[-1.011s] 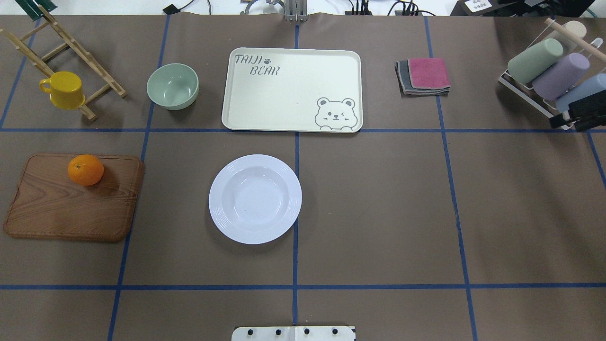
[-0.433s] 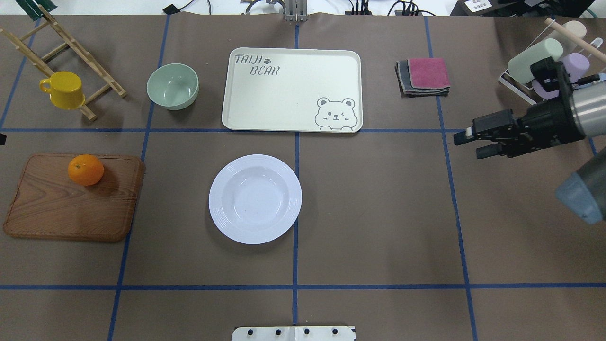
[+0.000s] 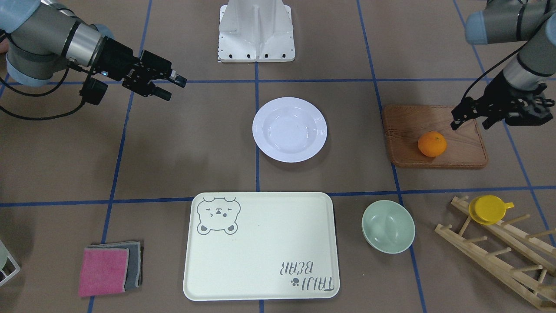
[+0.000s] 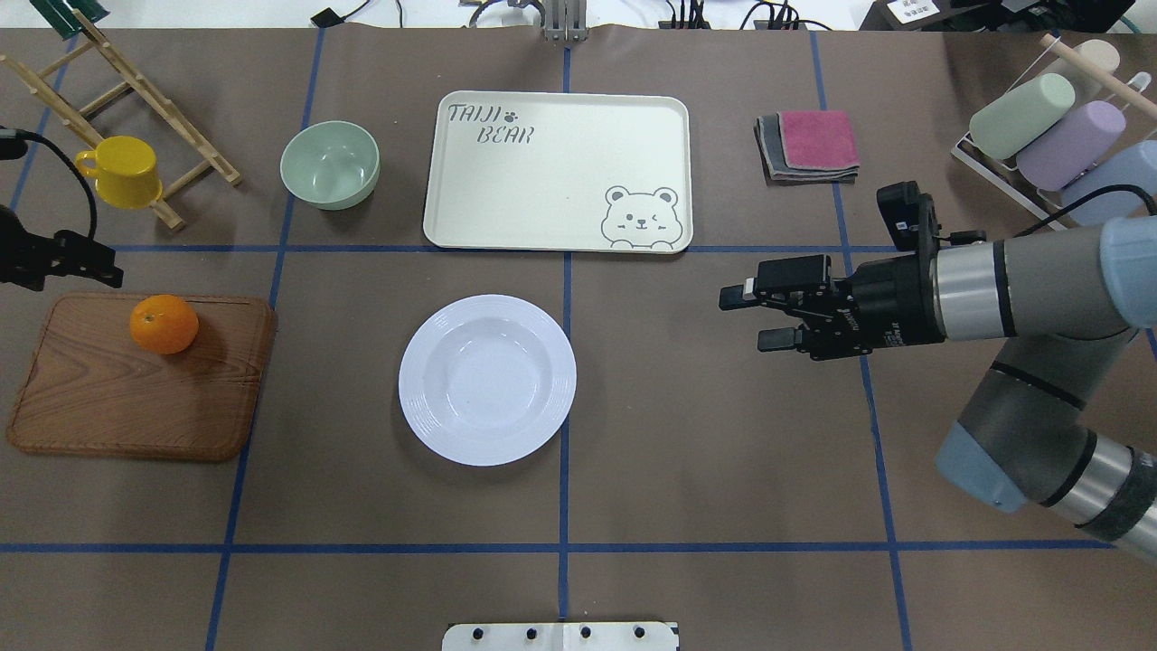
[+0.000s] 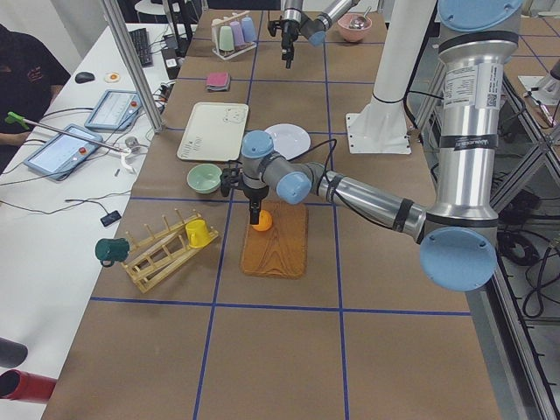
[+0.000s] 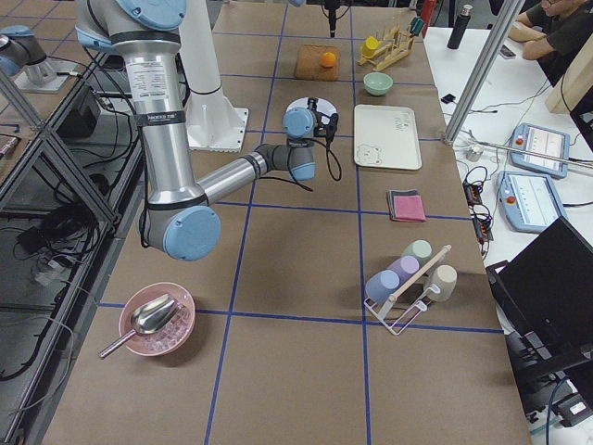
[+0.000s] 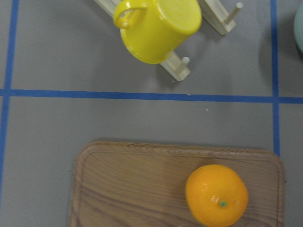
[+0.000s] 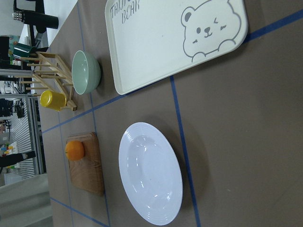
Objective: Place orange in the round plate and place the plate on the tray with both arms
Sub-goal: 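Grasp the orange on the wooden board with the left gripper while the right approaches, then carry the orange onto the white plate with the left gripper while the right nears, then open the left gripper to release the orange on the plate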
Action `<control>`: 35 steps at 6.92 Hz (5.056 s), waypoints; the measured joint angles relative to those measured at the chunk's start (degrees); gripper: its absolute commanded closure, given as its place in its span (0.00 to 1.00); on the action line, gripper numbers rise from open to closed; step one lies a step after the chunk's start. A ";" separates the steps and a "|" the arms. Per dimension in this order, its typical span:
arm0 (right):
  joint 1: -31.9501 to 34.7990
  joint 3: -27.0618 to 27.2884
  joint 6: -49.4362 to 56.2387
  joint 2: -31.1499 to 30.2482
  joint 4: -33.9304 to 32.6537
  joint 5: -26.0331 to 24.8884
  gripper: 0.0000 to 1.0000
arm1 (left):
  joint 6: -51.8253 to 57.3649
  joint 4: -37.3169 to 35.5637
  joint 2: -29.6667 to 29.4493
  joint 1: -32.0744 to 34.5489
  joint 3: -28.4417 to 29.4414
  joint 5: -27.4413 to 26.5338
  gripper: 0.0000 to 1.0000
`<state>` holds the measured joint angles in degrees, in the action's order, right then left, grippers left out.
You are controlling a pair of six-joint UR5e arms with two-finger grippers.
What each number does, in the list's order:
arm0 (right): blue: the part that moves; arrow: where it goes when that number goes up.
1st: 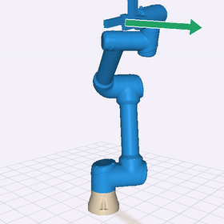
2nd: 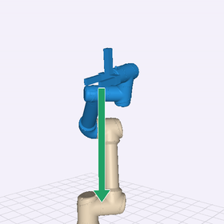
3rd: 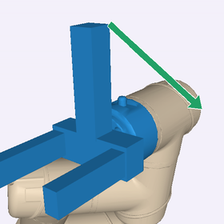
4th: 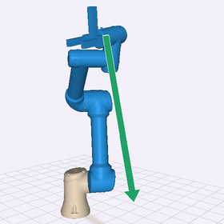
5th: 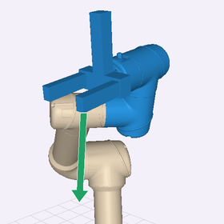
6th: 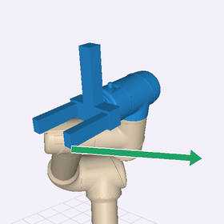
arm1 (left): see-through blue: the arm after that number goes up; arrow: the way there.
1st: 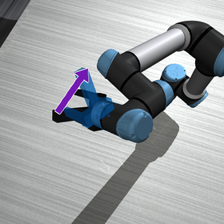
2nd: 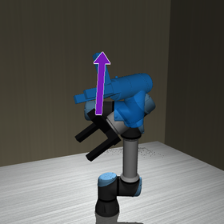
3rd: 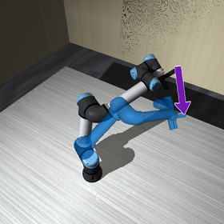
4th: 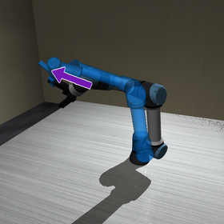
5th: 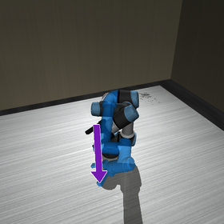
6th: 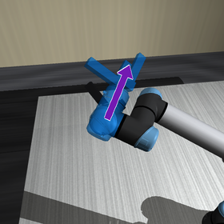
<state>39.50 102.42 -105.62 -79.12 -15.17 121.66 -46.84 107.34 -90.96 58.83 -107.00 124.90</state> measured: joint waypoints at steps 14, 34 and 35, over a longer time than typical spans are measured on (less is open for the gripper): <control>-8.83 -0.71 -0.72 2.77 0.49 -11.98 0.00 | -7.36 6.47 -4.71 -7.93 12.06 -2.03 0.28; -21.76 -19.47 5.30 14.11 5.47 -34.32 0.01 | -34.17 -2.49 -27.02 -27.52 6.15 -12.88 0.01; -22.02 -19.81 5.38 14.18 5.39 -34.74 0.01 | -33.47 -2.58 -25.44 -26.31 4.39 -12.07 0.01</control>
<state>17.48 82.61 -100.25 -64.94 -9.78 86.93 -80.32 104.76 -116.40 32.52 -102.61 112.83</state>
